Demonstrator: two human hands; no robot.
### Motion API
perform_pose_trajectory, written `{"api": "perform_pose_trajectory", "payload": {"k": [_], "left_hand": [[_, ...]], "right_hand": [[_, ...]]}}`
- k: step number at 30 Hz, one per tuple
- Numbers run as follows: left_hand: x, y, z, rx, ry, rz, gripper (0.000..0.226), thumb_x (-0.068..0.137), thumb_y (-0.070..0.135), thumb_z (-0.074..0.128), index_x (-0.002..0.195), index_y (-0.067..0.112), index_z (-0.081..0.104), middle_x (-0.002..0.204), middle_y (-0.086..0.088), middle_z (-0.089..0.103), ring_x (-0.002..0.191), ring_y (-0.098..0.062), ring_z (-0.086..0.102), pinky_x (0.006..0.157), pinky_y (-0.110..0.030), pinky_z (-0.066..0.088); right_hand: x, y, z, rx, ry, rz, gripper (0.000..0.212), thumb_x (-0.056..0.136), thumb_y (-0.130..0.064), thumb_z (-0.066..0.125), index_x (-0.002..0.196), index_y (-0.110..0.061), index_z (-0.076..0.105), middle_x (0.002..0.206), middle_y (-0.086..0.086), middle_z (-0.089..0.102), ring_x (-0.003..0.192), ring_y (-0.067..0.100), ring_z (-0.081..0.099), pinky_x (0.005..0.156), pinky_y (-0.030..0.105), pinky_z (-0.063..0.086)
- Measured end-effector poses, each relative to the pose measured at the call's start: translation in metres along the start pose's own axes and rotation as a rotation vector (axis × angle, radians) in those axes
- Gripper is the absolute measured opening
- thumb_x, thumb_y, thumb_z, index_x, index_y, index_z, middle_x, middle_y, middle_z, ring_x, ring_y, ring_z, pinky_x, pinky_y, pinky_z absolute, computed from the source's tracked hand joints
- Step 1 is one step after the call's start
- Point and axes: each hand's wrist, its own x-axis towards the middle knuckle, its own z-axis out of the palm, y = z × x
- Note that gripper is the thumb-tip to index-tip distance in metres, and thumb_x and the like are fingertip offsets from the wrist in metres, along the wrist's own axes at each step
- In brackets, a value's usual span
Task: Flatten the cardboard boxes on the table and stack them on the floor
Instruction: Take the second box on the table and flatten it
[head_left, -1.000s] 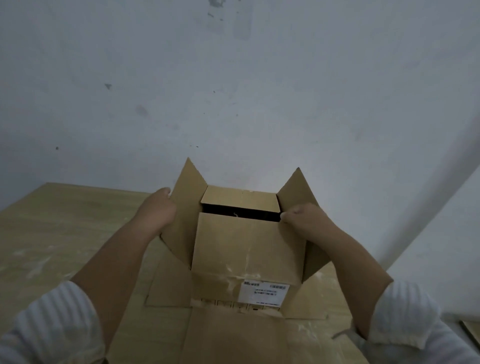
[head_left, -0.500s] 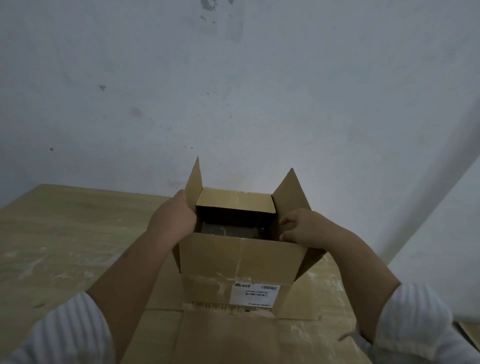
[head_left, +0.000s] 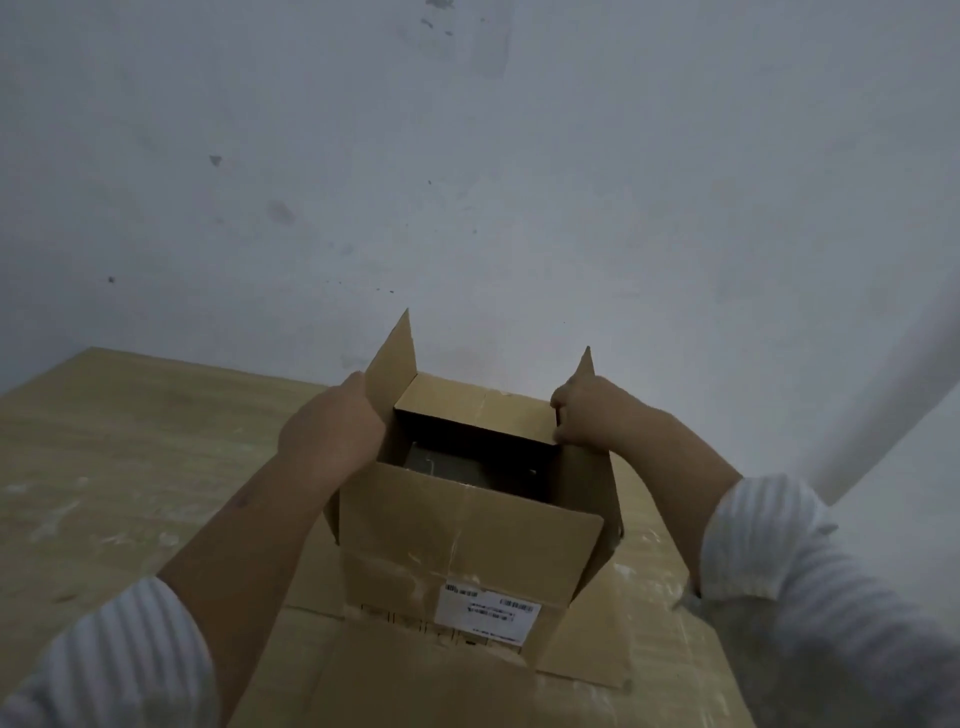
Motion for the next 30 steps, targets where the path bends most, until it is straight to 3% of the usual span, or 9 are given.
{"api": "perform_pose_trajectory", "payload": {"k": [4, 7, 9, 12, 15, 19, 24, 27, 30], "left_hand": [[0.012, 0.008, -0.003, 0.057, -0.067, 0.016, 0.041, 0.091, 0.014, 0.044, 0.132, 0.012, 0.042, 0.108, -0.008, 0.058, 0.094, -0.026, 0.058, 0.074, -0.035, 0.045], [0.024, 0.018, -0.001, 0.087, -0.068, 0.033, 0.035, 0.089, 0.019, 0.047, 0.123, 0.012, 0.046, 0.099, -0.003, 0.057, 0.082, -0.021, 0.056, 0.070, -0.034, 0.046], [0.026, 0.024, 0.002, 0.091, -0.070, 0.027, 0.044, 0.088, 0.021, 0.048, 0.131, 0.011, 0.041, 0.102, -0.005, 0.056, 0.086, -0.023, 0.058, 0.069, -0.034, 0.044], [0.025, 0.028, 0.011, 0.126, -0.074, 0.032, 0.060, 0.090, 0.023, 0.047, 0.145, 0.014, 0.025, 0.125, -0.010, 0.053, 0.106, -0.029, 0.059, 0.077, -0.039, 0.047], [0.023, 0.029, 0.016, 0.149, -0.063, 0.055, 0.067, 0.092, 0.026, 0.043, 0.152, 0.016, 0.014, 0.136, -0.011, 0.048, 0.113, -0.030, 0.057, 0.083, -0.041, 0.047], [0.022, 0.028, 0.016, 0.148, -0.061, 0.058, 0.068, 0.094, 0.026, 0.044, 0.153, 0.018, 0.011, 0.143, -0.010, 0.045, 0.118, -0.029, 0.056, 0.088, -0.040, 0.049], [0.028, 0.027, 0.008, 0.017, -0.111, 0.043, 0.059, 0.092, 0.013, 0.050, 0.147, 0.015, 0.029, 0.128, -0.013, 0.056, 0.109, -0.028, 0.060, 0.088, -0.038, 0.051], [0.030, 0.027, 0.001, -0.040, -0.153, 0.015, 0.056, 0.091, 0.002, 0.047, 0.144, 0.015, 0.036, 0.127, -0.014, 0.057, 0.110, -0.028, 0.058, 0.087, -0.034, 0.048], [0.032, 0.026, -0.005, -0.101, -0.185, 0.013, 0.057, 0.092, -0.002, 0.042, 0.146, 0.016, 0.034, 0.135, -0.014, 0.053, 0.113, -0.028, 0.054, 0.085, -0.031, 0.043]], "right_hand": [[0.038, -0.001, -0.001, -0.256, -0.058, -0.054, 0.030, 0.082, -0.037, 0.065, 0.099, -0.011, 0.061, 0.106, 0.005, 0.055, 0.095, 0.025, 0.053, 0.075, 0.035, 0.042], [0.062, -0.006, 0.005, -0.533, -0.161, -0.025, 0.051, 0.079, -0.065, 0.057, 0.104, -0.021, 0.062, 0.114, 0.002, 0.061, 0.113, 0.025, 0.050, 0.103, 0.048, 0.028], [0.072, -0.011, 0.011, -0.633, -0.237, -0.001, 0.059, 0.077, -0.076, 0.048, 0.103, -0.025, 0.063, 0.115, 0.002, 0.062, 0.118, 0.027, 0.049, 0.107, 0.053, 0.019], [0.081, -0.017, 0.020, -0.705, -0.266, -0.029, 0.059, 0.081, -0.070, 0.047, 0.110, -0.020, 0.062, 0.114, 0.004, 0.062, 0.115, 0.029, 0.052, 0.106, 0.053, 0.026], [0.083, -0.014, 0.021, -0.705, -0.185, -0.055, 0.037, 0.087, -0.051, 0.052, 0.100, -0.016, 0.056, 0.106, 0.006, 0.060, 0.112, 0.029, 0.055, 0.104, 0.051, 0.031], [0.087, 0.004, 0.013, -0.403, 0.007, 0.010, 0.027, 0.087, -0.042, 0.049, 0.100, -0.020, 0.059, 0.106, 0.003, 0.060, 0.111, 0.026, 0.053, 0.102, 0.044, 0.031], [0.099, 0.036, -0.002, 0.241, 0.303, 0.295, 0.052, 0.084, -0.043, 0.061, 0.122, -0.009, 0.053, 0.126, 0.013, 0.044, 0.114, 0.033, 0.046, 0.083, 0.039, 0.042], [0.109, 0.047, 0.008, 0.726, 0.287, 0.419, 0.054, 0.080, -0.044, 0.067, 0.111, -0.002, 0.055, 0.102, 0.013, 0.057, 0.086, 0.028, 0.059, 0.065, 0.029, 0.043], [0.110, 0.042, 0.013, 0.968, 0.329, 0.457, 0.040, 0.082, -0.031, 0.064, 0.104, -0.002, 0.049, 0.072, 0.003, 0.050, 0.071, 0.022, 0.057, 0.053, 0.026, 0.034]]}}
